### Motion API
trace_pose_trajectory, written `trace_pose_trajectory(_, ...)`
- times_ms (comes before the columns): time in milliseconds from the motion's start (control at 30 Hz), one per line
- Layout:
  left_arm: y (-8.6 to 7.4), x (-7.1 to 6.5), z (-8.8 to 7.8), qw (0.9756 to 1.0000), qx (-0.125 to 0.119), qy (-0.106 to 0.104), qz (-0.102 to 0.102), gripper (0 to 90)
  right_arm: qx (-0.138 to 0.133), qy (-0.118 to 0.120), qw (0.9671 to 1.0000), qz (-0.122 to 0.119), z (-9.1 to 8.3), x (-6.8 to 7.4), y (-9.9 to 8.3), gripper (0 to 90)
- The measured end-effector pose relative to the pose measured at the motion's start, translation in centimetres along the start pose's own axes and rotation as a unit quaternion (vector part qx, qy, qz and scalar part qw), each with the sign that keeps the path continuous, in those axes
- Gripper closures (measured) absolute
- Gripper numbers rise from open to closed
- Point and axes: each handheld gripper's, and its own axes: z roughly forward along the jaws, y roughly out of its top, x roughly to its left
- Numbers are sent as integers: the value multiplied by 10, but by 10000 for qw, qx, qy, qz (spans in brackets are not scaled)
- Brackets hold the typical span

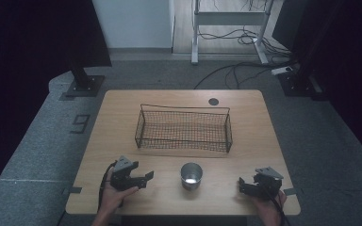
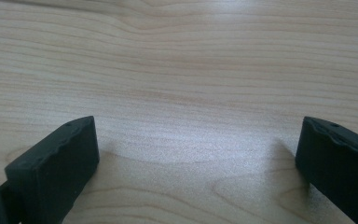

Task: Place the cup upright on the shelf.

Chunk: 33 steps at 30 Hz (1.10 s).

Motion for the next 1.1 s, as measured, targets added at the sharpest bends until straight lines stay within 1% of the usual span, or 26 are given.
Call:
trace_pose_trajectory(367,2,-2,-3,10000,-34,-26,54,187,45,25,10000,-23,4,-1,5,0)
trace_pose_trajectory(500,2,1,-3,9999,-76,132,47,187,43,55,10000,-48,6,-2,7,0)
trace_pose_trajectory(567,3,0,-4,9998,-121,148,55,187,33,68,10000,-60,7,-3,8,0)
trace_pose_trajectory(700,8,-4,-7,9998,-170,125,64,179,41,100,9999,-98,8,-4,8,0)
trace_pose_trajectory(733,12,-7,-10,9997,-221,122,71,175,43,125,9998,-117,8,-5,9,0)
trace_pose_trajectory(900,23,-15,-13,9994,-356,34,-25,172,21,173,9997,-166,8,-7,8,6)
trace_pose_trajectory(1000,31,-25,-9,9995,-309,-46,88,167,17,179,9997,-166,8,-8,8,9)
trace_pose_trajectory(1100,36,-31,-7,9994,-275,-110,151,164,16,179,9997,-166,8,-8,8,9)
